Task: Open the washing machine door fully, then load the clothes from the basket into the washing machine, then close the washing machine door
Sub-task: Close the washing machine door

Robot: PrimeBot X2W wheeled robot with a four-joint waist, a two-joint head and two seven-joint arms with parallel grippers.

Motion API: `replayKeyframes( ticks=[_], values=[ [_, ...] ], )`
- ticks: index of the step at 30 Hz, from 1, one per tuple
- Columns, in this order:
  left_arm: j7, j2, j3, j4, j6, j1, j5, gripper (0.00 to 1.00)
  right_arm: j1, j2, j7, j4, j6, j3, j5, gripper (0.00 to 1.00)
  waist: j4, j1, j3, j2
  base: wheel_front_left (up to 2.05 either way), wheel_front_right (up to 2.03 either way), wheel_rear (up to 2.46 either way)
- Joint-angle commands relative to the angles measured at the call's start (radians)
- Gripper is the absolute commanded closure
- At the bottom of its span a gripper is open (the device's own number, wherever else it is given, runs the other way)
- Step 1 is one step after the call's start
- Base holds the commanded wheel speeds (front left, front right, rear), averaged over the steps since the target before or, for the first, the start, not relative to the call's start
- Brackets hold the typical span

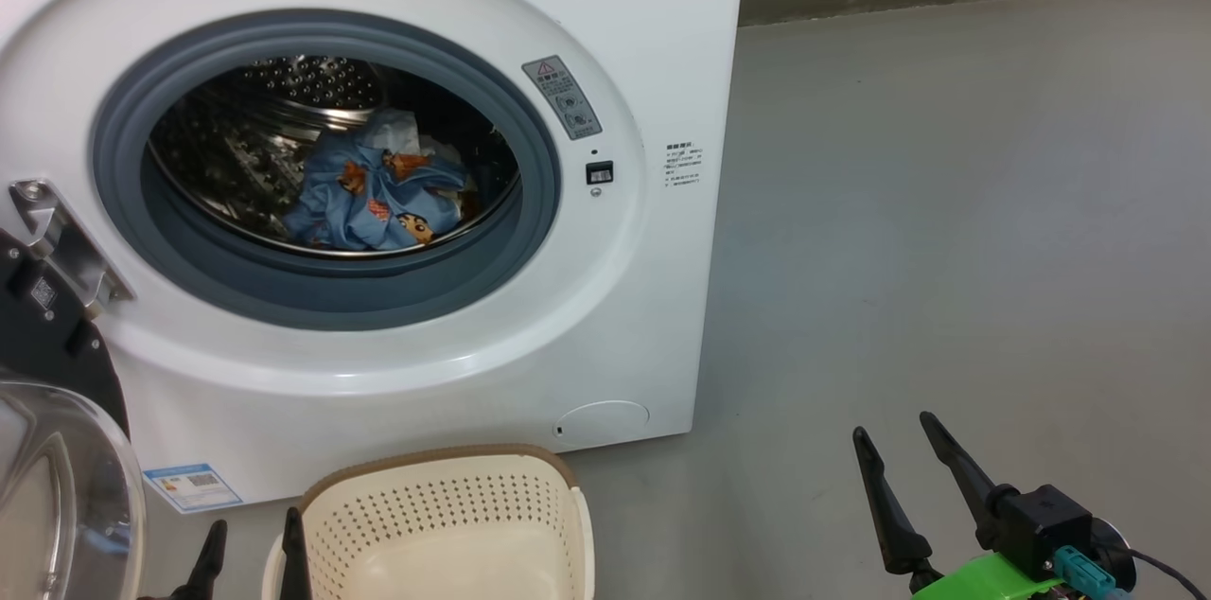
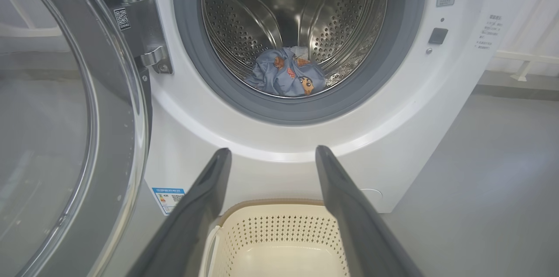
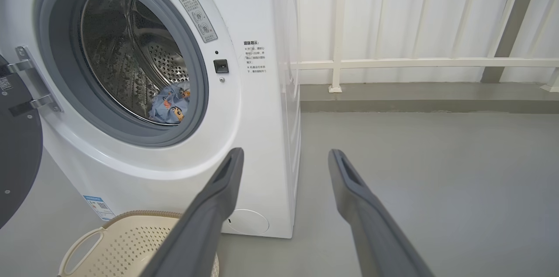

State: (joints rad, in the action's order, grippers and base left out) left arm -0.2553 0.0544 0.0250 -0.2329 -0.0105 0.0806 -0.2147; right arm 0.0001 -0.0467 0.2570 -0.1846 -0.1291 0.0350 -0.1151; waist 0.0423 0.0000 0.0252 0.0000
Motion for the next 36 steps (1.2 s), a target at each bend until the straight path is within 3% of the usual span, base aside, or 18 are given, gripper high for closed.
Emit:
replayKeyframes(
  ticks=[1, 12, 27, 36],
  values=[
    [-0.006, 0.011, 0.038, 0.025, -0.002, -0.030, 0.010, 0.00, -0.035, -0.004, 0.005, 0.021, -0.002, 0.027, 0.005, 0.00, 0.001, 0.0000, 0.000, 0.0000, 0.00, 0.00, 0.00],
    [-0.006, 0.007, 0.044, 0.017, 0.010, -0.033, 0.023, 0.00, -0.035, -0.004, 0.005, 0.021, -0.002, 0.027, 0.006, 0.00, 0.005, 0.0000, -0.001, 0.0000, -0.57, 0.57, 0.00],
    [-0.006, 0.004, 0.054, 0.023, 0.003, -0.037, 0.034, 0.00, -0.034, -0.004, 0.005, 0.023, -0.002, 0.025, 0.005, 0.00, 0.003, 0.0000, -0.007, 0.0000, -1.59, 1.59, 0.00],
    [-0.006, 0.002, 0.059, 0.030, -0.001, -0.033, 0.034, 0.00, -0.032, -0.004, 0.005, 0.023, -0.002, 0.026, 0.004, 0.00, 0.004, 0.0000, -0.009, 0.0000, -0.39, 0.39, 0.00]
  ],
)
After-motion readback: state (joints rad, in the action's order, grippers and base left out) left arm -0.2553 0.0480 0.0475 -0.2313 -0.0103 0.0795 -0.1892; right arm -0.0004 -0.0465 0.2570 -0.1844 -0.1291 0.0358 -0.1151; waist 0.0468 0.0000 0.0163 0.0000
